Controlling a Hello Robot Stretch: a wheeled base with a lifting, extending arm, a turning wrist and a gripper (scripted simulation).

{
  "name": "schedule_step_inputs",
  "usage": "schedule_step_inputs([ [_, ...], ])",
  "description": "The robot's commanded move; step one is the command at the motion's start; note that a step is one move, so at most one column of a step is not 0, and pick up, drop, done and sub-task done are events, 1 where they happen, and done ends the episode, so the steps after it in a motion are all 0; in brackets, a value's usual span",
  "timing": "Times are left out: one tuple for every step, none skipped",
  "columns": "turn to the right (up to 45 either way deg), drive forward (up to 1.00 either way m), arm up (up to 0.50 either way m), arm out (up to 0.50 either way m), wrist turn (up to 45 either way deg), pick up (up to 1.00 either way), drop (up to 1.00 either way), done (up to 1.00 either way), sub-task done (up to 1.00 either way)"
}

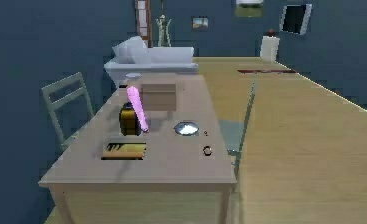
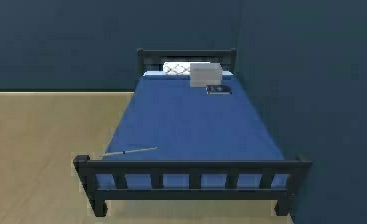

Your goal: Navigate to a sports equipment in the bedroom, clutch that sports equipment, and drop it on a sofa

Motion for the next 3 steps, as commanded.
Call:
schedule_step_inputs([
  [45.0,0.0,0.0,0.0,0.0,0.0,0.0,0.0,0.0],
  [42.0,0.0,0.0,0.0,0.0,0.0,0.0,0.0,0.0],
  [0.0,0.45,0.0,0.0,0.0,0.0,0.0,0.0,0.0],
])
